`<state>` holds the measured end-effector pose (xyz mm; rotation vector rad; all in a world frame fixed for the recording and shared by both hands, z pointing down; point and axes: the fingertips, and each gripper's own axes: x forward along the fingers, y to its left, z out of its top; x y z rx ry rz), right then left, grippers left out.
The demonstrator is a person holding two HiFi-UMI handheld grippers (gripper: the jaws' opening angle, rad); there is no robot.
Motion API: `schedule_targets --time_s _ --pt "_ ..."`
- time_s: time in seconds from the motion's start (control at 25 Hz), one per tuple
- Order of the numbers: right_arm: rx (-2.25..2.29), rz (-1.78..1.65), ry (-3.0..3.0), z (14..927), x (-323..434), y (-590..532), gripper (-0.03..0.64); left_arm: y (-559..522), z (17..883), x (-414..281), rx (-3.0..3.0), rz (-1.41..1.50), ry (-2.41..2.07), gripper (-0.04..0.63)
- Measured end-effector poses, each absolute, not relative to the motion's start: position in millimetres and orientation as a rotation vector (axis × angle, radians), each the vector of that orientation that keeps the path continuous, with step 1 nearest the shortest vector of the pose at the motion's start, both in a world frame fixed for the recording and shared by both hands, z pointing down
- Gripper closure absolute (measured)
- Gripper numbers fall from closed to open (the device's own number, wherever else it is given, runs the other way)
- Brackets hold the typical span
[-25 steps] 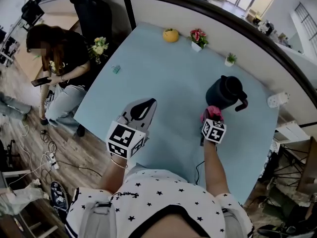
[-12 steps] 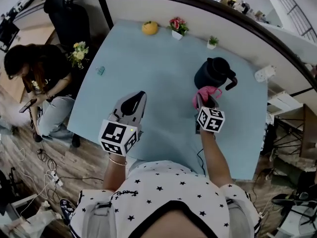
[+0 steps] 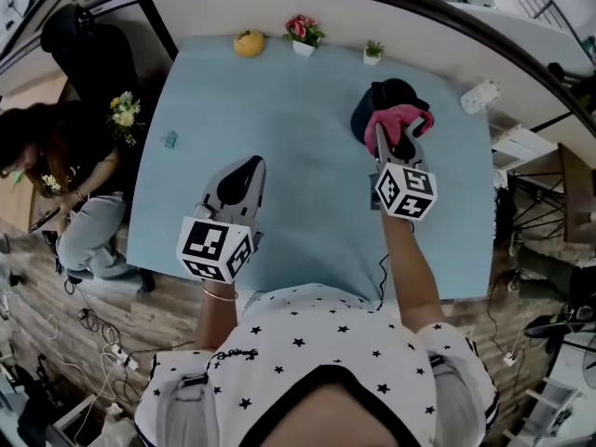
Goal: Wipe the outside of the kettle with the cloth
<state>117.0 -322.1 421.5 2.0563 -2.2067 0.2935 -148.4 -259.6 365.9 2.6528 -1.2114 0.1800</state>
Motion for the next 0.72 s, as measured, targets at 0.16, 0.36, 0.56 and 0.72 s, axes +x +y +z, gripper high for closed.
schedule_targets --time_s 0.16,0.36,0.56,0.72 --pt "2.108 0.254 -2.186 408.0 123.6 -335.9 0.483 -265.1 368.6 -159.7 2.655 0.201 -1.214 0.566" --pt "2.124 0.256 -2.125 416.8 124.7 -350.6 0.483 -272.2 377.0 -172.8 2.643 0.218 -1.198 0.566" --pt "2.125 0.233 -2.066 427.7 117.2 -357.5 0.484 -281.2 384.3 -187.8 2.629 0.223 -1.181 0.566" --pt "2.106 0.23 -2.017 438.2 111.7 -359.2 0.485 -286.9 388.4 -192.0 2.632 0.224 -1.153 0.566"
